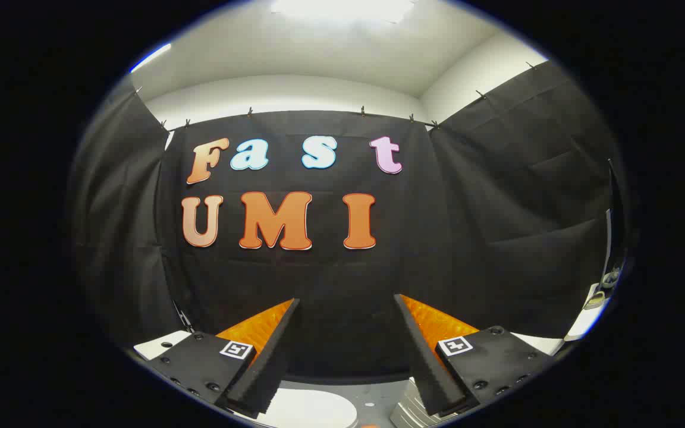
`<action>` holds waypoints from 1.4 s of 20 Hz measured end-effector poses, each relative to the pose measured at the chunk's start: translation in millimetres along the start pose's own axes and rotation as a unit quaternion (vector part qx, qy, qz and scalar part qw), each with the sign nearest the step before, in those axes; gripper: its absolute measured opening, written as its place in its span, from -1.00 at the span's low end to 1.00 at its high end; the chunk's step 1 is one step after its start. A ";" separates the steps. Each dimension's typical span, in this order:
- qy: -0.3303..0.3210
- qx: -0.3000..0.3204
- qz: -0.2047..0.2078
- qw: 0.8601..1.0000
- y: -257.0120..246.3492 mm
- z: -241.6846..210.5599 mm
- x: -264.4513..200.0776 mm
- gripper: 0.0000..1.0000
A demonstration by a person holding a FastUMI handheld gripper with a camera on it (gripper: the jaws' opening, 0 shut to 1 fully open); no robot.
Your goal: Open the toilet lid.
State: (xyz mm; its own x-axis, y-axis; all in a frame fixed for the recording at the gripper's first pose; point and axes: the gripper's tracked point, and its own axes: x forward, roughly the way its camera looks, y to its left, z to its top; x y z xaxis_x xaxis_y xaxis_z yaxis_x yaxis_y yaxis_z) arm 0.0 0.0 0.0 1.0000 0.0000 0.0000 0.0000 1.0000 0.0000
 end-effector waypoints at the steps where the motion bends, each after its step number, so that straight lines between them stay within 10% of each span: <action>1: 0.000 -0.003 -0.001 1.000 0.4 -1.0 -3.2 0.95; 28: 0.032 0.019 0.045 0.998 39.0 -40.5 -44.7 0.95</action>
State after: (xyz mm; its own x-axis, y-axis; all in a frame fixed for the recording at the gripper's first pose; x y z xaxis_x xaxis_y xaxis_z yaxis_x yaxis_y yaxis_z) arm -44.7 39.0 -40.5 0.9939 0.0912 -0.0623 -0.0887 0.9952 0.0415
